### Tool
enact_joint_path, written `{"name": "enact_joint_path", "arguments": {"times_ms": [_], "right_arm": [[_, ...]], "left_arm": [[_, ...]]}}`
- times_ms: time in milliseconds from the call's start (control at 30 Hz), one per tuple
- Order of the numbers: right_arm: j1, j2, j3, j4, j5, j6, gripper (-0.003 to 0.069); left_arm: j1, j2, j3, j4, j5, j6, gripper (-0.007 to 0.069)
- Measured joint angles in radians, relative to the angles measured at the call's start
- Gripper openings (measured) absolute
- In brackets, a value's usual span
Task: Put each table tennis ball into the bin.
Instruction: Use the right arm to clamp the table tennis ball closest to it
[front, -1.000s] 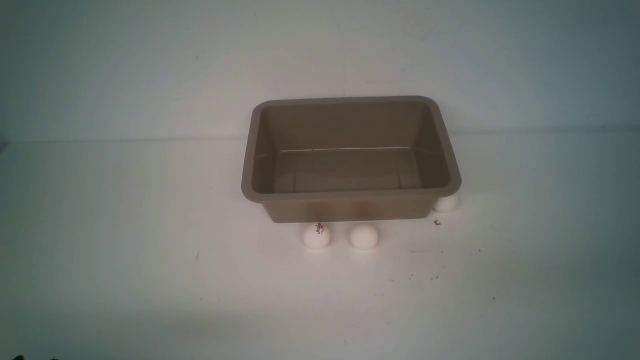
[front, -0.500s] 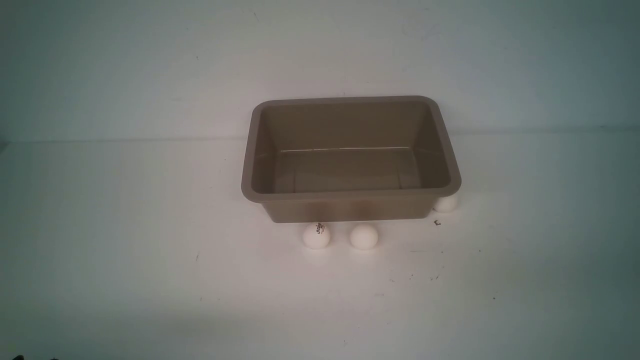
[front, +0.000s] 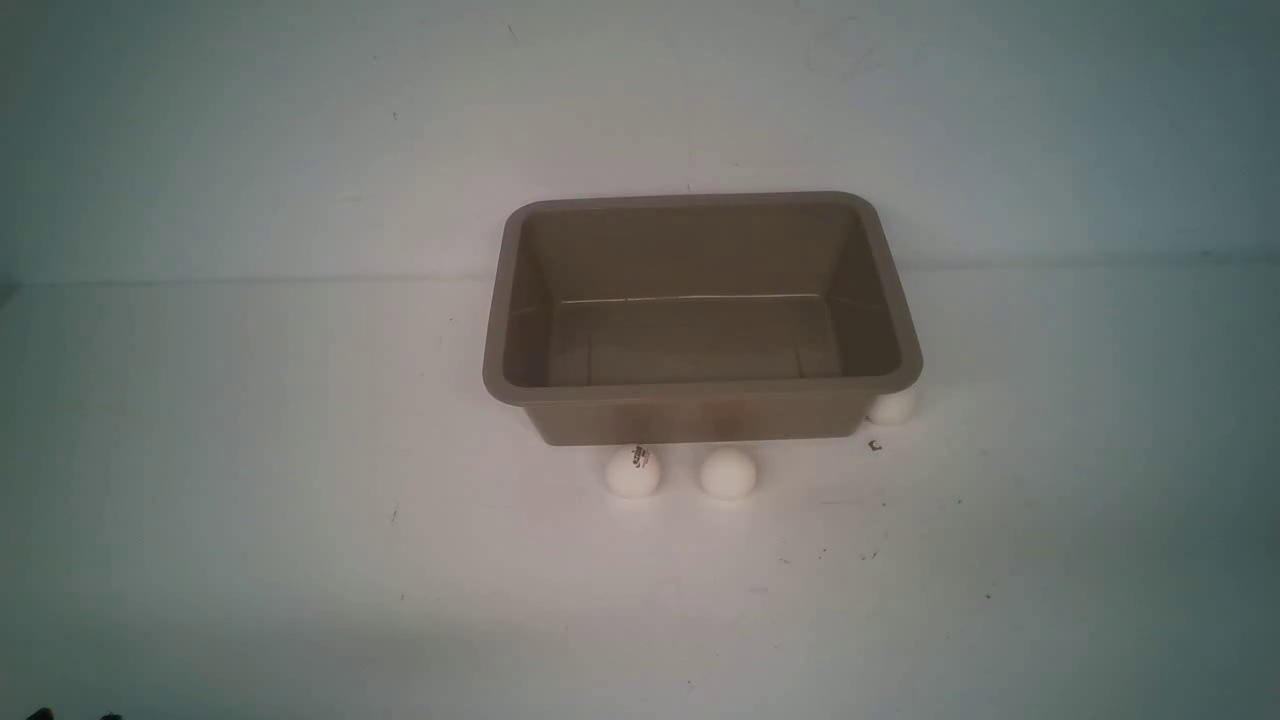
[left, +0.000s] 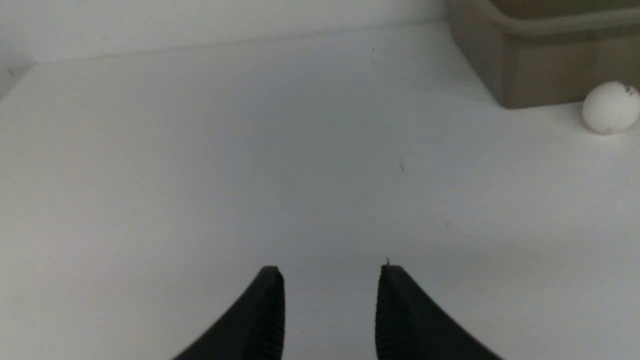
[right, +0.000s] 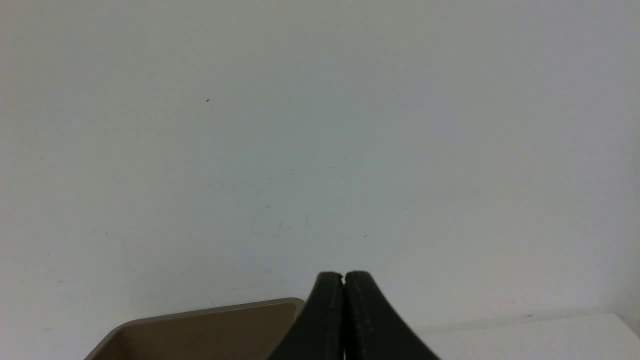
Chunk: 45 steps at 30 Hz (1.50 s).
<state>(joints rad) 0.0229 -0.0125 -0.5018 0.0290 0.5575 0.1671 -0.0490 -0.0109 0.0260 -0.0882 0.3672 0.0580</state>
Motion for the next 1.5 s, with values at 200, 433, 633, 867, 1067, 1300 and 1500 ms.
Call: {"name": "enact_joint_path", "arguments": {"times_ms": [200,433,633,867,1067,1300,1500], "right_arm": [[0.000,0.000,0.000,0.019,0.000,0.000,-0.0019],[0.000,0.000,0.000,0.019,0.001,-0.003,-0.0019],[0.000,0.000,0.000,0.019,0.001,-0.003,-0.0019],[0.000,0.000,0.000,0.021,0.001,-0.003,-0.0019],[0.000,0.000,0.000,0.024,0.008,-0.003,-0.0019],[0.000,0.000,0.000,0.030,0.015,-0.003,-0.0019],[0.000,0.000,0.000,0.030,0.015,-0.003,-0.0019]], "left_arm": [[0.000,0.000,0.001,-0.222,-0.036,-0.036,0.0240],[0.000,0.000,0.002,-0.315,-0.041,-0.037,0.0240],[0.000,0.000,0.002,-0.360,-0.061,-0.039,0.0240],[0.000,0.000,0.002,-0.482,-0.086,-0.041,0.0240],[0.000,0.000,0.002,-0.558,-0.088,-0.042,0.0240],[0.000,0.000,0.002,-0.579,-0.088,-0.042,0.0240],[0.000,0.000,0.002,-0.579,-0.088,-0.042,0.0240]]}}
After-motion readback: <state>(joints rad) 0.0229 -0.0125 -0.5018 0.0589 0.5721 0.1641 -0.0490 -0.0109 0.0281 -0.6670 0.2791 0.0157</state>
